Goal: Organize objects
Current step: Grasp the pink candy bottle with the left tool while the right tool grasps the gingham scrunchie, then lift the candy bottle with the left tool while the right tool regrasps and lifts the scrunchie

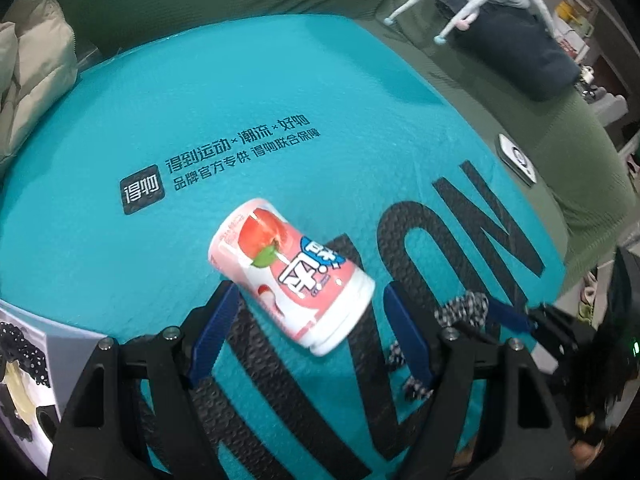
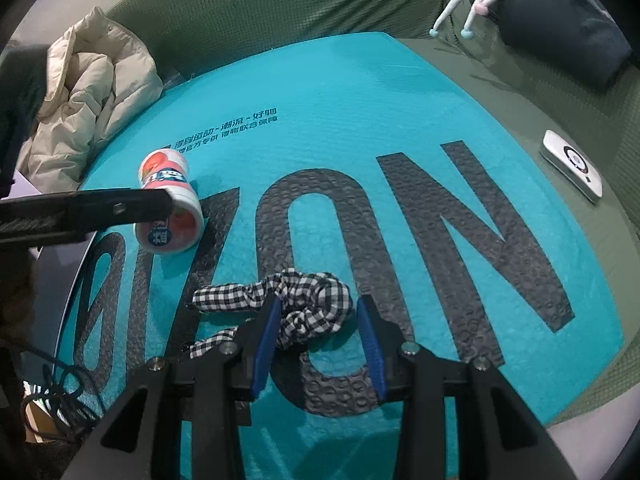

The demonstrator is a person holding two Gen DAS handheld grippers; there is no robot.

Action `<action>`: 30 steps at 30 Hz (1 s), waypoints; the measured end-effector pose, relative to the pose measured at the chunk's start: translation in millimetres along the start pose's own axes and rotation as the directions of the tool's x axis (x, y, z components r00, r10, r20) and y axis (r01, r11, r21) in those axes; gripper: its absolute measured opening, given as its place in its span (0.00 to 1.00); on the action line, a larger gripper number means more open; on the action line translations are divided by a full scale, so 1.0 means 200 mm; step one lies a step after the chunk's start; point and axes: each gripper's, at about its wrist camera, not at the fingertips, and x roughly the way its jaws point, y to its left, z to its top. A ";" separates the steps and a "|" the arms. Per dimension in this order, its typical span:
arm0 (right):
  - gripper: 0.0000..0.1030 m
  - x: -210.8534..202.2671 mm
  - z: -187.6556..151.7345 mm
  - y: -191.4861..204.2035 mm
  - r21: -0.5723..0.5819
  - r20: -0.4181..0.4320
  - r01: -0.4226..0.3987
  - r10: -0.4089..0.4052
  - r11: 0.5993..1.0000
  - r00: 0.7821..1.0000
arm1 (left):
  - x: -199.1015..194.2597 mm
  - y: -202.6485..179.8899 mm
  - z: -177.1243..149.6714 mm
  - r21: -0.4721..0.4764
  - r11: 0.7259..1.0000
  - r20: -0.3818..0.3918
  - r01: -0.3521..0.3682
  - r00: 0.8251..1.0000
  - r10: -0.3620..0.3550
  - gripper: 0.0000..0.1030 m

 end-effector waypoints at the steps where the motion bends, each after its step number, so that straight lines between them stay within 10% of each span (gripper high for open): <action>1: 0.39 0.00 0.00 0.00 0.000 0.002 -0.002 0.002 1.000 1.000 | 0.01 -0.01 0.01 -0.007 1.000 0.003 -0.008 1.000 0.008 0.72; 14: 0.39 0.00 -0.02 -0.01 0.009 0.020 -0.019 0.019 1.000 1.000 | 0.17 0.07 0.06 -0.171 0.985 0.030 -0.031 0.999 0.037 0.70; 18: 0.39 0.00 -0.03 -0.01 0.011 0.025 -0.020 0.020 1.000 0.999 | 0.17 0.07 0.04 -0.149 0.989 0.046 -0.007 0.999 0.014 0.54; 30: 0.39 -0.03 -0.06 0.04 -0.027 0.014 0.002 -0.002 1.000 1.000 | 0.08 0.07 -0.13 -0.068 0.998 -0.025 0.006 1.000 -0.008 0.54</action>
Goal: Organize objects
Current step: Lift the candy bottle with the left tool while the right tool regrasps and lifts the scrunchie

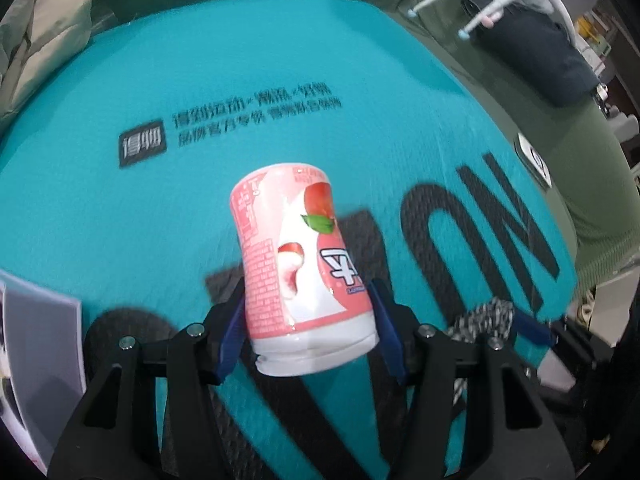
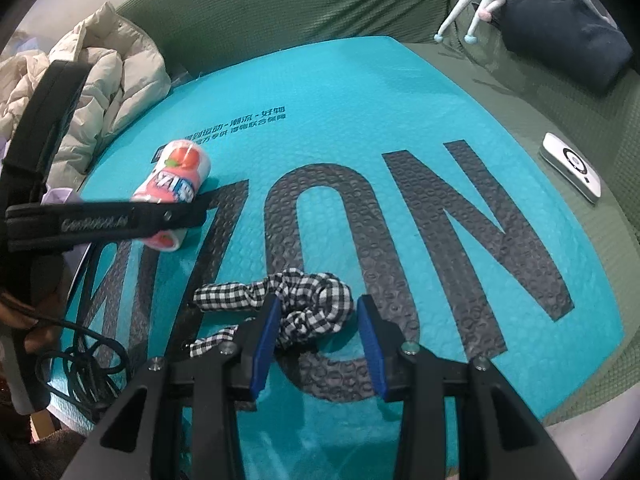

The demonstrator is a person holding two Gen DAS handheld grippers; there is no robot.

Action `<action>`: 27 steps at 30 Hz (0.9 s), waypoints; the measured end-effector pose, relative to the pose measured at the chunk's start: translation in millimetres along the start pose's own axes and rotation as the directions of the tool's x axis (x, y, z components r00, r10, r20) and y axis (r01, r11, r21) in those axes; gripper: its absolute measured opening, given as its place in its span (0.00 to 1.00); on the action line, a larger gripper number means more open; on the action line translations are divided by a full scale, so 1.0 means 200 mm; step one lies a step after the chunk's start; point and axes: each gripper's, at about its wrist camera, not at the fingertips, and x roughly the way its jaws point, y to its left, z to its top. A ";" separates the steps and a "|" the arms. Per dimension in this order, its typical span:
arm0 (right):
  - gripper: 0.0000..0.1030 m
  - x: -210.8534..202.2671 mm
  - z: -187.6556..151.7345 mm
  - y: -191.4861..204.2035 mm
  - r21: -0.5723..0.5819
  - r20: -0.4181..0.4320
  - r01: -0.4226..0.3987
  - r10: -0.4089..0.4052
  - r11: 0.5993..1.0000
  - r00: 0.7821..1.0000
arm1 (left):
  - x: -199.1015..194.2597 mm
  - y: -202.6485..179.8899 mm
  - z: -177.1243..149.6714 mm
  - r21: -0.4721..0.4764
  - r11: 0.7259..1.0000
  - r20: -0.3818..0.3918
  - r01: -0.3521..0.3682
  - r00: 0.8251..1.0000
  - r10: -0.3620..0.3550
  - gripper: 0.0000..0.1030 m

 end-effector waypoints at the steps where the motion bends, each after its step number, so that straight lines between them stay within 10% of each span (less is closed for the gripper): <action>1: 0.39 -0.01 -0.01 0.01 -0.006 -0.002 0.000 0.000 1.000 1.000 | -0.01 0.01 -0.03 0.008 1.000 -0.012 -0.003 1.000 0.003 0.54; 16: 0.40 -0.09 -0.12 0.14 -0.075 -0.028 0.019 -0.021 0.997 0.999 | -0.18 0.01 -0.37 0.107 0.992 -0.029 -0.063 0.997 0.067 0.54; 22: 0.73 -0.14 -0.17 0.19 -0.060 -0.011 -0.008 0.007 0.998 1.000 | -0.20 0.01 -0.44 0.112 0.992 -0.029 -0.060 0.998 0.064 0.54; 27: 0.73 -0.14 -0.21 0.28 -0.119 -0.023 0.001 -0.003 0.993 1.000 | -0.21 0.01 -0.48 0.114 0.991 -0.032 -0.065 0.997 0.069 0.54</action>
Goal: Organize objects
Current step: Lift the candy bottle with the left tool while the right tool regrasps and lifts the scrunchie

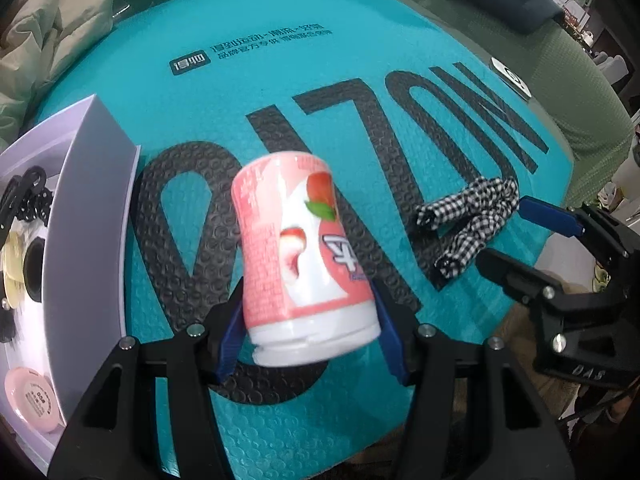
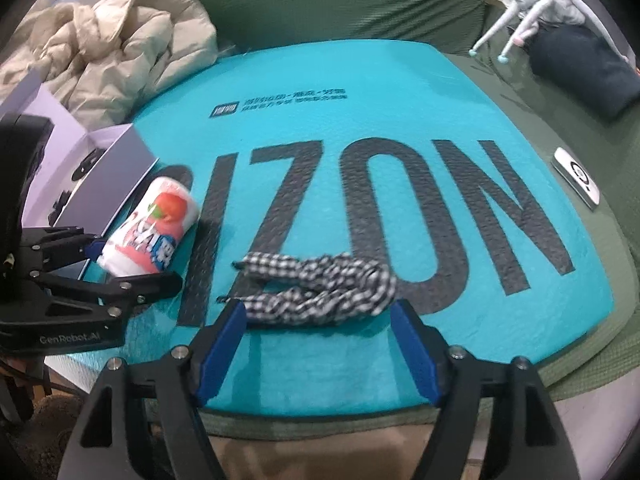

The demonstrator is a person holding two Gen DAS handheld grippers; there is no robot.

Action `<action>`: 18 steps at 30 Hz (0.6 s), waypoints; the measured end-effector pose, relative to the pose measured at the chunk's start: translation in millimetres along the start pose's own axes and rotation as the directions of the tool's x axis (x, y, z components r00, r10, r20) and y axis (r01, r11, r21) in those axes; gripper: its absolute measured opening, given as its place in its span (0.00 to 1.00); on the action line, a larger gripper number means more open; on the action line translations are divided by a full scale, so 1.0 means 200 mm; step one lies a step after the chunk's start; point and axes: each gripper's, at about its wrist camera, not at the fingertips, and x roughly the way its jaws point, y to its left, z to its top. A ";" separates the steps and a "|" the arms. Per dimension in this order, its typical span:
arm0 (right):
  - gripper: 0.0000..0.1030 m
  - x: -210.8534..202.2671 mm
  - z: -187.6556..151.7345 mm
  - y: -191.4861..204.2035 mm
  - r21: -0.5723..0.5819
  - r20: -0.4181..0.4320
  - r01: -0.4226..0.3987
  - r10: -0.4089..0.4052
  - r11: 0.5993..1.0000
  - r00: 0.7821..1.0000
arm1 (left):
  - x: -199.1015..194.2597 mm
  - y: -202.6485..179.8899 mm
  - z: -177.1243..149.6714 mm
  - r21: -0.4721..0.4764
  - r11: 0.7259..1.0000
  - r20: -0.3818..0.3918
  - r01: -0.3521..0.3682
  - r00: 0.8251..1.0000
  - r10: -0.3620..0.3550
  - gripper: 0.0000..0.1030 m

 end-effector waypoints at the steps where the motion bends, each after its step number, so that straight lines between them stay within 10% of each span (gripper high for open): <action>1: 0.73 0.00 0.00 0.02 -0.003 0.000 -0.001 0.001 1.000 1.000 | 0.00 -0.01 0.00 0.004 1.000 0.004 -0.003 1.000 0.003 0.54; 18: 0.77 0.06 0.03 0.10 0.014 0.068 0.064 -0.065 0.998 0.996 | -0.01 0.03 -0.03 -0.012 1.000 0.033 0.001 0.999 0.000 0.53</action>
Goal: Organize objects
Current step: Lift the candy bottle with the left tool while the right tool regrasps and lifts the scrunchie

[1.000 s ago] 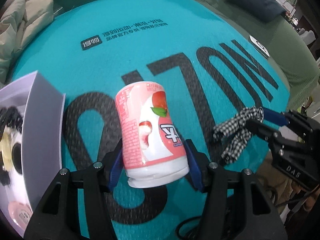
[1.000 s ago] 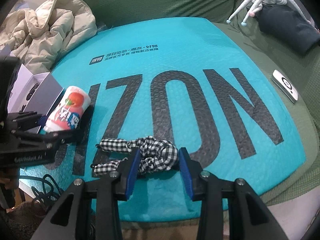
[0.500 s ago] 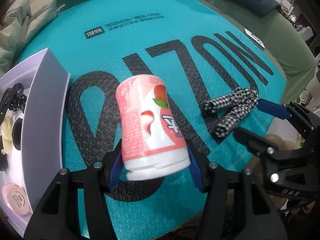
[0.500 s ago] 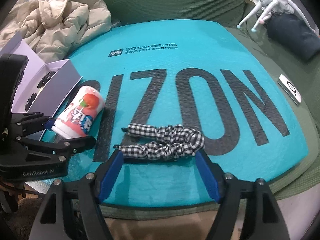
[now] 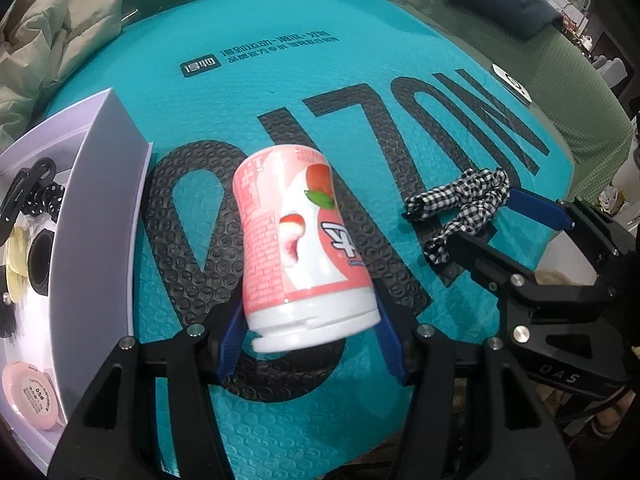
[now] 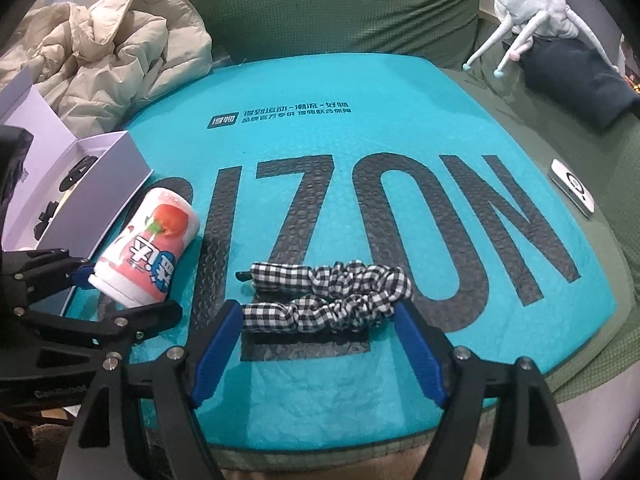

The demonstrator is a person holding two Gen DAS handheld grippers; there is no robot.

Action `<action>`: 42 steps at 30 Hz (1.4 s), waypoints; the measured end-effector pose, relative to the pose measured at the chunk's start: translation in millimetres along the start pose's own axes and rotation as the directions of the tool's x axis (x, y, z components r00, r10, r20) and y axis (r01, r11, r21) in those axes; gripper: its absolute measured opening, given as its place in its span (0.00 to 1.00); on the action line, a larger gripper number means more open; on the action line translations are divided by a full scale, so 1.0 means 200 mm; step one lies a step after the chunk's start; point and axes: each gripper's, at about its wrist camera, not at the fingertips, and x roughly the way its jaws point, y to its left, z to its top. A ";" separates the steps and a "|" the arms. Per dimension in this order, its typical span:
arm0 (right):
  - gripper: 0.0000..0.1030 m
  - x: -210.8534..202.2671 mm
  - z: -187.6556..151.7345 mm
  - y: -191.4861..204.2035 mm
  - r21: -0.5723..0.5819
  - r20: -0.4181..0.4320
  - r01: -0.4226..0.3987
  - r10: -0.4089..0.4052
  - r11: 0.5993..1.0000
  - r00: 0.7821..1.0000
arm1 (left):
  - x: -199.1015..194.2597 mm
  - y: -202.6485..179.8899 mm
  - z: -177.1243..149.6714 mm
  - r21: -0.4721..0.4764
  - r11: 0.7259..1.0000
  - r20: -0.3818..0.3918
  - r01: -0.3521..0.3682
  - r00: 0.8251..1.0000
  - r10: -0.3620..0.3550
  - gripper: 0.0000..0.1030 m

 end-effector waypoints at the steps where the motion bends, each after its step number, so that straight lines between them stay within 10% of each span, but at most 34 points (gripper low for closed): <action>1: 0.77 0.00 0.00 0.00 -0.001 0.007 -0.004 0.004 1.000 1.000 | 0.00 0.01 0.00 -0.001 1.000 0.002 0.003 1.000 -0.003 0.53; 18: 0.86 0.12 0.02 0.12 -0.135 0.013 0.065 -0.064 0.989 0.998 | -0.02 0.09 -0.01 -0.010 1.000 0.021 0.029 0.999 -0.029 0.53; 26: 0.59 0.12 0.00 0.07 -0.069 0.017 0.001 0.000 0.998 1.000 | -0.02 0.07 0.00 -0.012 1.000 0.022 0.011 1.000 -0.011 0.53; 29: 0.34 0.10 0.00 0.05 -0.046 0.031 0.009 -0.008 0.999 0.999 | -0.01 0.06 0.00 -0.011 1.000 0.020 0.003 1.000 -0.003 0.53; 42: 0.10 0.03 -0.05 -0.03 0.039 0.059 -0.077 0.075 0.996 0.995 | -0.03 0.08 -0.01 -0.037 0.999 0.022 0.016 1.000 -0.015 0.53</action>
